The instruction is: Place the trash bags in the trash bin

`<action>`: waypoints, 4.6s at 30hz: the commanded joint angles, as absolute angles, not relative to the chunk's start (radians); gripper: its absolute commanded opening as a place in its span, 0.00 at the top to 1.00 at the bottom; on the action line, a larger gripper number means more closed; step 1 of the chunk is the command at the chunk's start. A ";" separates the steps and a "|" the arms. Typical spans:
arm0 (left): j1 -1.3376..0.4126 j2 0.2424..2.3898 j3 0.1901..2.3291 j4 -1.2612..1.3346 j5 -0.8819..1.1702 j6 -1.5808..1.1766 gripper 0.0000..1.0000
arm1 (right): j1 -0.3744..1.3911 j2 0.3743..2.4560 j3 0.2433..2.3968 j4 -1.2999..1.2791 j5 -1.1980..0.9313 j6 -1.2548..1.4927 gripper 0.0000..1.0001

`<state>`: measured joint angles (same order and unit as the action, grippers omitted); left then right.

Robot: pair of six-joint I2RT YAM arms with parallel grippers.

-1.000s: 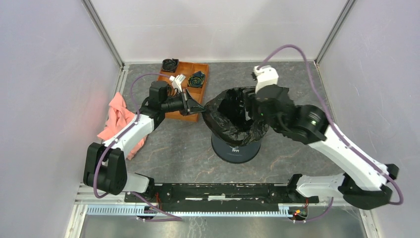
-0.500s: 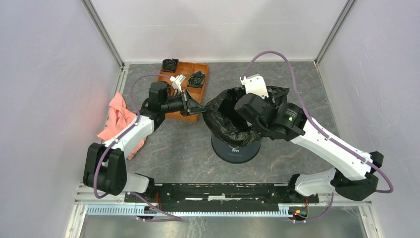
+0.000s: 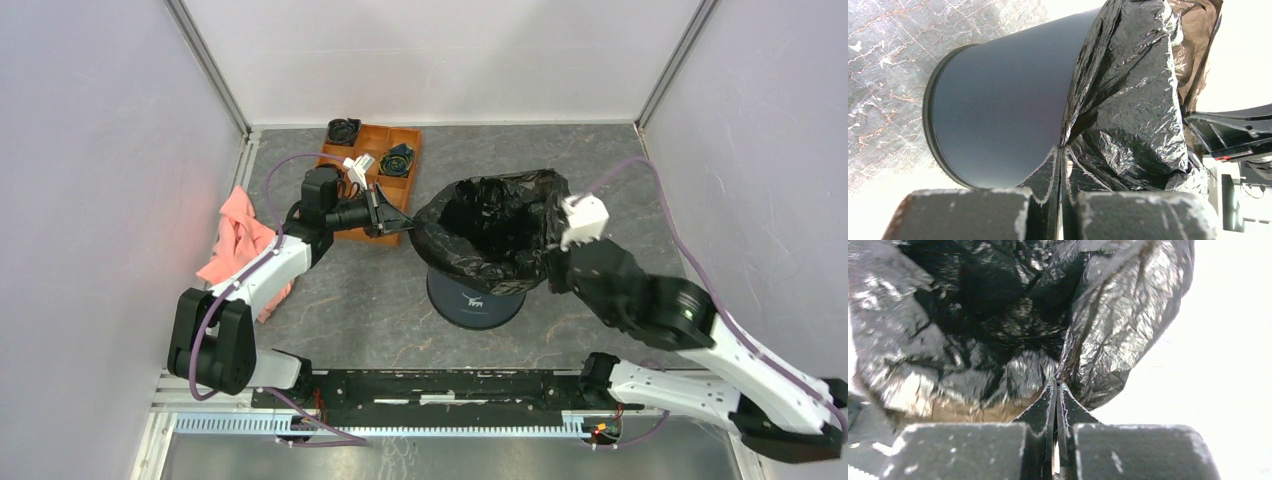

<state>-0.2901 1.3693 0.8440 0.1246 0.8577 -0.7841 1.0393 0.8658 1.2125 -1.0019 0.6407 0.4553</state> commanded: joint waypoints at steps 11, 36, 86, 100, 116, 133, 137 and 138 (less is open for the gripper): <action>-0.296 1.292 0.796 0.102 0.871 -0.794 0.98 | 1.043 0.459 0.720 -0.684 0.608 0.540 0.99; -0.378 1.431 0.737 0.189 0.710 -0.802 0.98 | 1.016 0.776 0.780 -0.793 0.646 0.481 0.32; -0.393 1.357 0.768 0.037 0.625 -0.679 0.98 | 0.732 1.342 1.381 -0.537 0.355 -0.035 0.44; -0.394 1.362 0.796 0.083 0.668 -0.730 0.98 | 0.754 1.340 1.333 -0.754 -0.038 0.027 0.50; -0.415 1.348 0.775 0.076 0.663 -0.738 0.96 | 0.742 1.437 1.452 -0.650 0.222 -0.012 0.55; -0.419 1.352 0.788 0.054 0.649 -0.723 0.91 | 0.753 1.511 1.462 -0.545 0.285 -0.002 0.49; -0.419 1.374 0.807 0.049 0.657 -0.711 0.90 | 0.756 1.425 1.363 -0.604 0.144 -0.005 0.45; -0.418 1.376 0.811 0.049 0.657 -0.710 0.89 | 0.756 1.406 1.333 -0.608 0.129 -0.011 0.44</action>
<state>-0.4129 1.3647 0.7609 0.0399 0.6384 -0.7311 0.7483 1.5032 1.4124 -0.5594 0.2504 -0.0044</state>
